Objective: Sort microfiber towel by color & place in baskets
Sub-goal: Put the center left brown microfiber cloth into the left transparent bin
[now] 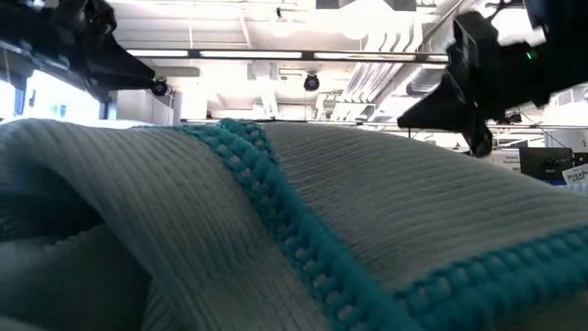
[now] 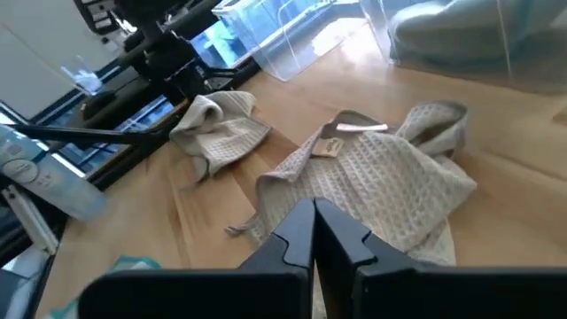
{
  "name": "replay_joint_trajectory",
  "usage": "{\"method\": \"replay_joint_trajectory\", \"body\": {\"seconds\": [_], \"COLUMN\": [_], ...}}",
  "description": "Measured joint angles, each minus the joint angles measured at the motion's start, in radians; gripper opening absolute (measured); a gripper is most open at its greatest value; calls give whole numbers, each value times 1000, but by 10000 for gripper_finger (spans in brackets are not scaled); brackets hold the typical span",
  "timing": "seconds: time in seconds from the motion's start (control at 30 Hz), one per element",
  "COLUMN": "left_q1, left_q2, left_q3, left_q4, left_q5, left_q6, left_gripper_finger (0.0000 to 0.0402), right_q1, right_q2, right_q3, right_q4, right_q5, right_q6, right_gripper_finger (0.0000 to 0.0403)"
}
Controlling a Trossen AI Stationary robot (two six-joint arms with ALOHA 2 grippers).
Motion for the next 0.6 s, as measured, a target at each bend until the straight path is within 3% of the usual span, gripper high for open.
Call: {"method": "replay_joint_trajectory", "body": {"seconds": [0.2, 0.33, 0.6], "left_q1": [0, -6, -83], "left_q2": [285, 444, 672], "left_q3": [231, 358, 510], "left_q4": [-238, -386, -592], "left_q5": [-6, 49, 115], "left_q6": [-134, -263, -591], "left_gripper_finger": [97, 83, 61], "right_q1": [0, 0, 0], "right_q2": [17, 17, 17], "right_q3": [-10, 8, 9], "right_q4": [59, 61, 58], "right_q5": [-80, -164, -263], "right_q6": [-118, -218, -245], "right_gripper_finger": [0, 0, 0]}}
